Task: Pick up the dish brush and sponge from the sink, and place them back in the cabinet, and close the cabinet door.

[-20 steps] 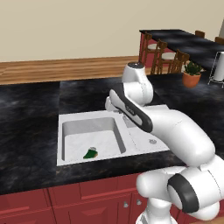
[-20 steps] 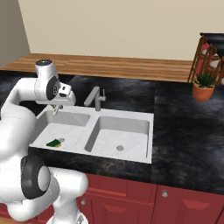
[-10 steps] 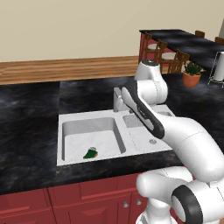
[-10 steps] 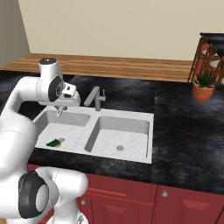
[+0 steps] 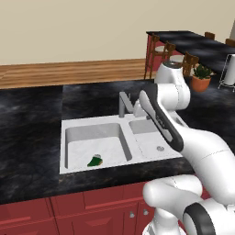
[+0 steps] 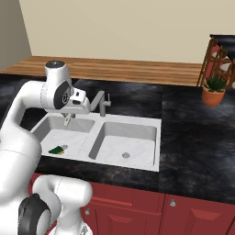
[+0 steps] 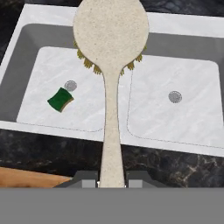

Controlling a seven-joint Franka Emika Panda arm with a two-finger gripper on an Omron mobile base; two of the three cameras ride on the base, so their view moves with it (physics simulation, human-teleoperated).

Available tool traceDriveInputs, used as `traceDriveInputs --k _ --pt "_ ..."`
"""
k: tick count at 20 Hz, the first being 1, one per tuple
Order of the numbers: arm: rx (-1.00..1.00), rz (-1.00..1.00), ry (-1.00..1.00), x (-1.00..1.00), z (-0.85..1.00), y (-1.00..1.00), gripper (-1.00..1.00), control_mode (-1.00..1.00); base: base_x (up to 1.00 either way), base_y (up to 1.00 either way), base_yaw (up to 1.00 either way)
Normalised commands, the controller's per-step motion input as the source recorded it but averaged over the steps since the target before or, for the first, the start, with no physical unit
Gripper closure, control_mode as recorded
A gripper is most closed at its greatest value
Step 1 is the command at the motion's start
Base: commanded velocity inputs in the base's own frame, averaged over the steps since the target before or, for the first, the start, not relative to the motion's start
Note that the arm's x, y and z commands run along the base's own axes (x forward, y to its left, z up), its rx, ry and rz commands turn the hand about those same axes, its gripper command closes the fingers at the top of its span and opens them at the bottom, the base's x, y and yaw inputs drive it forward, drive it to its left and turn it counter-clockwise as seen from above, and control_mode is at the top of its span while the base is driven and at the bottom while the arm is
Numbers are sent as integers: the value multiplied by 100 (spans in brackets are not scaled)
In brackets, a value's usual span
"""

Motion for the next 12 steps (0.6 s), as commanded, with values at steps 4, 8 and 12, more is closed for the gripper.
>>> traceDriveInputs --k 4,8,12 --pt "0 0 0 -21 7 -22 100 -100 0 0 0" --pt "0 0 0 -30 1 -17 100 -100 0 0 0" --pt "0 0 0 -19 4 -7 100 -100 0 0 0"
